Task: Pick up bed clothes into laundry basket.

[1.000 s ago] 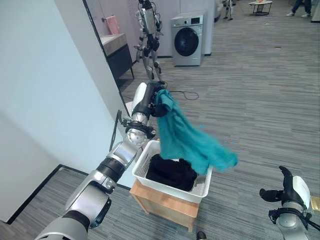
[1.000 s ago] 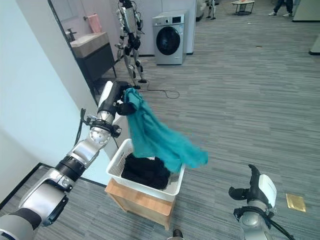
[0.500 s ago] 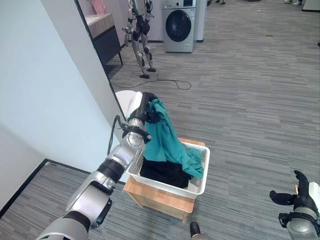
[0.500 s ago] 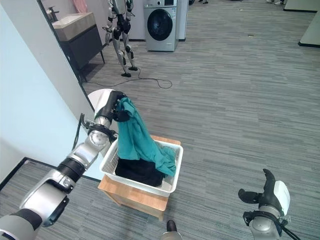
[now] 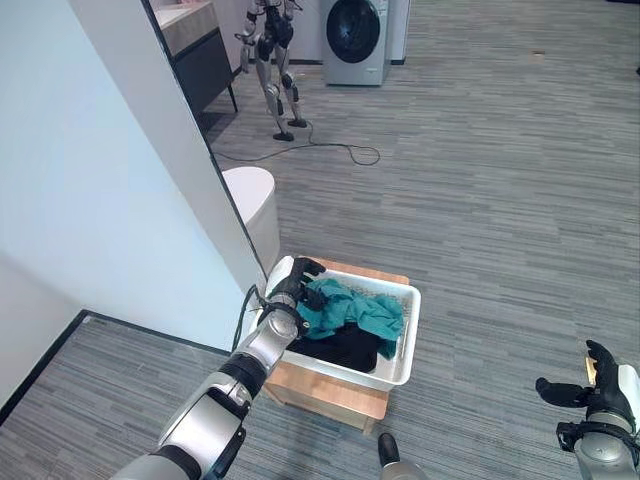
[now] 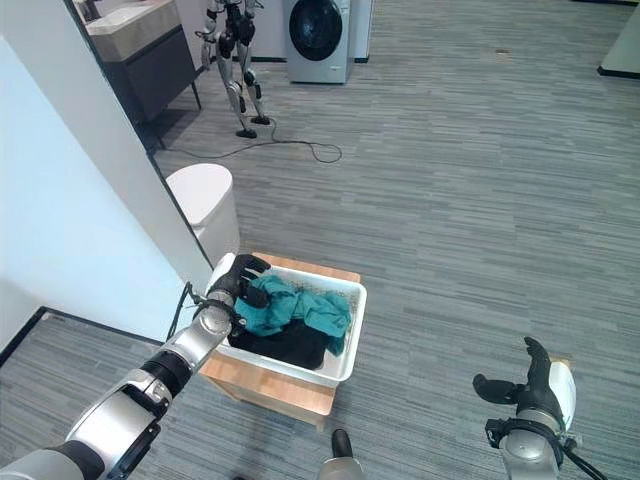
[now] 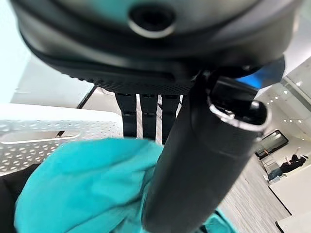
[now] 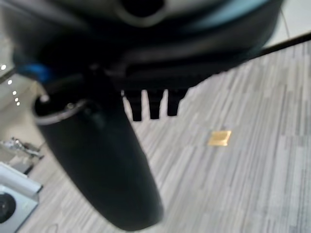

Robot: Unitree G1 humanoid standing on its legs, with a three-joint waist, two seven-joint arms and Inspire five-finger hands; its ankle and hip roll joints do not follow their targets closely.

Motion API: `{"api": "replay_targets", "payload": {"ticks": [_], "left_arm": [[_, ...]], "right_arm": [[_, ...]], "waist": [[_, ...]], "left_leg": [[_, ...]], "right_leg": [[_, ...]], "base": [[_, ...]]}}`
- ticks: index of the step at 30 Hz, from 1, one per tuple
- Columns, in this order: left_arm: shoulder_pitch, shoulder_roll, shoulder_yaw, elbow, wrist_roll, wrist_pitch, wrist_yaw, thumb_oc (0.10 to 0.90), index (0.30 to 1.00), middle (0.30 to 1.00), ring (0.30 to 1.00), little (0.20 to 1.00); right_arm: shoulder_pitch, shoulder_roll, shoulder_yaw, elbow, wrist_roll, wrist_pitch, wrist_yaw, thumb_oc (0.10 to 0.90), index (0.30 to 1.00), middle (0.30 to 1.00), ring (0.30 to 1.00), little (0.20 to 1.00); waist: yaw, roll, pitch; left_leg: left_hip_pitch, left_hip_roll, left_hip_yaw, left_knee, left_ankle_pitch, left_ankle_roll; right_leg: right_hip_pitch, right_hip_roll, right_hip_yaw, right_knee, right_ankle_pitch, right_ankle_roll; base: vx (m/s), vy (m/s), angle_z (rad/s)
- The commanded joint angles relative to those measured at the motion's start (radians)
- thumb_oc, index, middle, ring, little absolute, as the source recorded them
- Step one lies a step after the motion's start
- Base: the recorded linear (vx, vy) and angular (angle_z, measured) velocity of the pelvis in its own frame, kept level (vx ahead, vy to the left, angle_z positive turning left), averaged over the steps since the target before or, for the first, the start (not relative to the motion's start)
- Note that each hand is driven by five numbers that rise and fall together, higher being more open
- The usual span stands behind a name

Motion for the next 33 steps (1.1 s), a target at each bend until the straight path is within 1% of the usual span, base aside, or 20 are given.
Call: {"api": "replay_targets", "payload": {"ticks": [1, 5, 9, 11, 13, 14, 15, 18, 21, 22, 23, 24, 25, 26, 27, 28, 29, 30, 31, 33], "left_arm": [[-0.138, 0.05, 0.045, -0.164, -0.049, -0.127, 0.017, 0.8, 0.9, 0.9, 0.9, 0.9], [-0.16, 0.117, 0.063, -0.293, -0.081, -0.149, 0.009, 0.8, 0.9, 0.9, 0.9, 0.9], [-0.198, 0.182, 0.073, -0.367, -0.055, -0.159, 0.022, 0.8, 0.9, 0.9, 0.9, 0.9], [-0.218, 0.229, 0.082, -0.412, -0.026, -0.166, 0.032, 0.8, 0.9, 0.9, 0.9, 0.9], [-0.212, 0.303, 0.116, -0.522, 0.011, -0.185, 0.045, 0.8, 0.9, 0.9, 0.9, 0.9], [-0.209, 0.304, 0.118, -0.526, 0.012, -0.182, 0.044, 0.8, 0.9, 0.9, 0.9, 0.9], [-0.163, 0.352, 0.16, -0.633, 0.035, -0.204, 0.039, 0.8, 0.9, 0.9, 0.9, 0.9], [-0.019, 0.397, 0.249, -0.788, 0.053, -0.234, 0.012, 0.8, 0.9, 0.9, 0.9, 0.9], [0.086, 0.408, 0.302, -0.88, 0.059, -0.248, -0.019, 0.8, 0.9, 0.9, 0.9, 0.9], [0.181, 0.411, 0.351, -0.941, 0.043, -0.268, -0.055, 0.8, 0.9, 0.9, 0.9, 0.9], [0.186, 0.411, 0.354, -0.947, 0.042, -0.267, -0.058, 0.8, 0.9, 0.9, 0.9, 0.9], [0.222, 0.405, 0.345, -0.952, 0.007, -0.269, -0.095, 0.8, 0.9, 0.9, 0.9, 0.9], [0.26, 0.399, 0.367, -1.003, -0.047, -0.276, -0.112, 0.8, 0.9, 0.9, 0.9, 0.9], [0.351, 0.373, 0.42, -1.047, -0.165, -0.31, -0.104, 0.8, 0.9, 0.9, 0.9, 0.9], [0.356, 0.374, 0.423, -1.05, -0.167, -0.31, -0.106, 0.8, 0.9, 0.9, 0.9, 0.9], [0.383, 0.364, 0.423, -1.044, -0.198, -0.316, -0.103, 0.8, 0.9, 0.9, 0.9, 0.9], [0.414, 0.355, 0.418, -1.035, -0.255, -0.319, -0.115, 0.8, 0.9, 0.9, 0.9, 0.9], [0.415, 0.356, 0.42, -1.036, -0.256, -0.318, -0.116, 0.8, 0.9, 0.9, 0.9, 0.9], [0.449, 0.356, 0.432, -1.048, -0.299, -0.323, -0.128, 0.8, 0.9, 0.9, 0.9, 0.9], [0.458, 0.356, 0.436, -1.05, -0.305, -0.322, -0.129, 0.8, 0.9, 0.9, 0.9, 0.9]], "right_arm": [[-0.096, -0.159, -0.122, -0.035, 0.006, -0.09, -0.03, 0.8, 0.9, 0.9, 0.9, 0.9], [-0.1, -0.183, -0.15, -0.081, -0.003, -0.101, -0.017, 0.8, 0.9, 0.9, 0.9, 0.9], [-0.106, -0.199, -0.145, -0.115, -0.013, -0.115, 0.004, 0.8, 0.9, 0.9, 0.9, 0.9], [-0.109, -0.215, -0.147, -0.142, -0.016, -0.128, 0.019, 0.8, 0.9, 0.9, 0.9, 0.9], [-0.113, -0.247, -0.164, -0.2, -0.021, -0.16, 0.036, 0.8, 0.9, 0.9, 0.9, 0.9], [-0.112, -0.246, -0.165, -0.201, -0.021, -0.159, 0.037, 0.8, 0.9, 0.9, 0.9, 0.9], [-0.112, -0.275, -0.184, -0.255, -0.041, -0.186, 0.045, 0.8, 0.9, 0.9, 0.9, 0.9], [-0.106, -0.289, -0.21, -0.367, -0.068, -0.239, 0.08, 0.8, 0.9, 0.9, 0.9, 0.9], [-0.086, -0.289, -0.239, -0.449, -0.094, -0.26, 0.107, 0.8, 0.9, 0.9, 0.9, 0.9], [-0.076, -0.281, -0.262, -0.515, -0.115, -0.278, 0.124, 0.8, 0.9, 0.9, 0.9, 0.9], [-0.074, -0.281, -0.262, -0.519, -0.115, -0.277, 0.125, 0.8, 0.9, 0.9, 0.9, 0.9], [-0.11, -0.281, -0.189, -0.513, -0.163, -0.233, 0.128, 0.8, 0.9, 0.9, 0.9, 0.9], [-0.11, -0.232, -0.159, -0.618, -0.199, -0.245, 0.151, 0.8, 0.9, 0.9, 0.9, 0.9], [-0.114, -0.193, -0.152, -0.688, -0.206, -0.26, 0.136, 0.8, 0.9, 0.9, 0.9, 0.9], [-0.114, -0.193, -0.151, -0.69, -0.206, -0.259, 0.136, 0.8, 0.9, 0.9, 0.9, 0.9], [-0.132, -0.18, -0.132, -0.685, -0.198, -0.255, 0.127, 0.8, 0.9, 0.9, 0.9, 0.9], [-0.16, -0.169, -0.086, -0.665, -0.211, -0.246, 0.117, 0.8, 0.9, 0.9, 0.9, 0.9], [-0.162, -0.169, -0.084, -0.664, -0.212, -0.246, 0.116, 0.8, 0.9, 0.9, 0.9, 0.9], [-0.164, -0.158, -0.065, -0.669, -0.239, -0.233, 0.11, 0.8, 0.9, 0.9, 0.9, 0.9], [-0.161, -0.149, -0.057, -0.668, -0.253, -0.226, 0.108, 0.8, 0.9, 0.9, 0.9, 0.9]], "waist": [[0.015, -0.01, 0.009], [0.035, -0.012, -0.006], [0.047, -0.013, -0.016], [0.056, -0.013, -0.024], [0.079, -0.017, -0.033], [0.078, -0.017, -0.033], [0.098, -0.02, -0.038], [0.142, -0.028, -0.048], [0.164, -0.029, -0.055], [0.194, -0.032, -0.059], [0.192, -0.031, -0.06], [0.22, -0.035, -0.062], [0.237, -0.033, -0.068], [0.276, -0.032, -0.074], [0.273, -0.031, -0.076], [0.287, -0.031, -0.081], [0.322, -0.033, -0.087], [0.32, -0.032, -0.088], [0.36, -0.034, -0.096], [0.373, -0.034, -0.102]], "left_leg": [[-0.004, 0.022, 0.006, 0.009, -0.058, -0.021], [0.008, 0.024, -0.002, 0.009, -0.056, -0.022], [0.015, 0.026, -0.005, 0.009, -0.055, -0.023], [0.019, 0.027, -0.008, 0.009, -0.054, -0.024], [0.021, 0.031, -0.019, 0.009, -0.048, -0.027], [0.022, 0.031, -0.019, 0.009, -0.048, -0.028], [0.021, 0.034, -0.028, 0.009, -0.043, -0.029], [0.02, 0.04, -0.051, 0.009, -0.031, -0.032], [0.013, 0.046, -0.071, 0.009, -0.016, -0.039], [0.006, 0.052, -0.093, 0.009, -0.008, -0.048], [0.003, 0.053, -0.094, 0.009, -0.003, -0.047], [-0.008, 0.055, -0.111, 0.009, 0.007, -0.051], [-0.021, 0.057, -0.134, 0.009, 0.016, -0.057], [-0.028, 0.057, -0.162, 0.009, 0.022, -0.063], [-0.032, 0.058, -0.164, 0.009, 0.027, -0.061], [-0.038, 0.058, -0.175, 0.009, 0.032, -0.062], [-0.04, 0.058, -0.197, 0.009, 0.035, -0.064], [-0.044, 0.059, -0.198, 0.009, 0.04, -0.062], [-0.046, 0.062, -0.226, 0.009, 0.042, -0.067], [-0.05, 0.062, -0.237, 0.009, 0.049, -0.065]], "right_leg": [[0.09, -0.023, -0.058, 0.011, -0.143, 0.052], [0.109, -0.021, -0.07, 0.011, -0.149, 0.052], [0.122, -0.019, -0.078, 0.011, -0.152, 0.052], [0.13, -0.018, -0.084, 0.011, -0.155, 0.052], [0.143, -0.015, -0.096, 0.011, -0.161, 0.051], [0.143, -0.015, -0.096, 0.011, -0.161, 0.051], [0.15, -0.012, -0.108, 0.011, -0.165, 0.049], [0.17, -0.003, -0.129, 0.011, -0.177, 0.04], [0.18, 0.006, -0.144, 0.011, -0.184, 0.03], [0.193, 0.011, -0.165, 0.011, -0.197, 0.026], [0.19, 0.012, -0.167, 0.011, -0.193, 0.024], [0.194, 0.015, -0.182, 0.011, -0.196, 0.021], [0.195, 0.018, -0.202, 0.011, -0.202, 0.016], [0.207, 0.024, -0.221, 0.011, -0.214, 0.014], [0.204, 0.025, -0.222, 0.011, -0.21, 0.012], [0.207, 0.029, -0.232, 0.011, -0.213, 0.01], [0.22, 0.038, -0.247, 0.011, -0.223, 0.005], [0.218, 0.038, -0.249, 0.011, -0.219, 0.004], [0.235, 0.049, -0.27, 0.011, -0.233, -0.002], [0.239, 0.056, -0.276, 0.011, -0.233, -0.006]], "base": [[0.0, -0.001, 0.09], [-0.02, -0.029, 0.13], [0.0, 0.0, 0.0], [-0.01, -0.022, 0.02], [-0.02, -0.052, 0.02], [-0.02, -0.055, 0.07], [-0.03, -0.057, 0.16], [-0.03, -0.078, 0.16], [-0.05, -0.06, 0.22], [-0.06, -0.078, 0.28], [-0.08, -0.093, 0.37], [-0.09, -0.07, 0.38], [-0.1, -0.098, 0.57], [-0.08, -0.056, 0.53], [-0.07, -0.044, 0.54], [-0.08, -0.043, 0.55], [-0.08, -0.041, 0.54], [-0.09, -0.071, 0.51], [-0.06, -0.055, 0.47], [-0.06, -0.049, 0.44]]}}
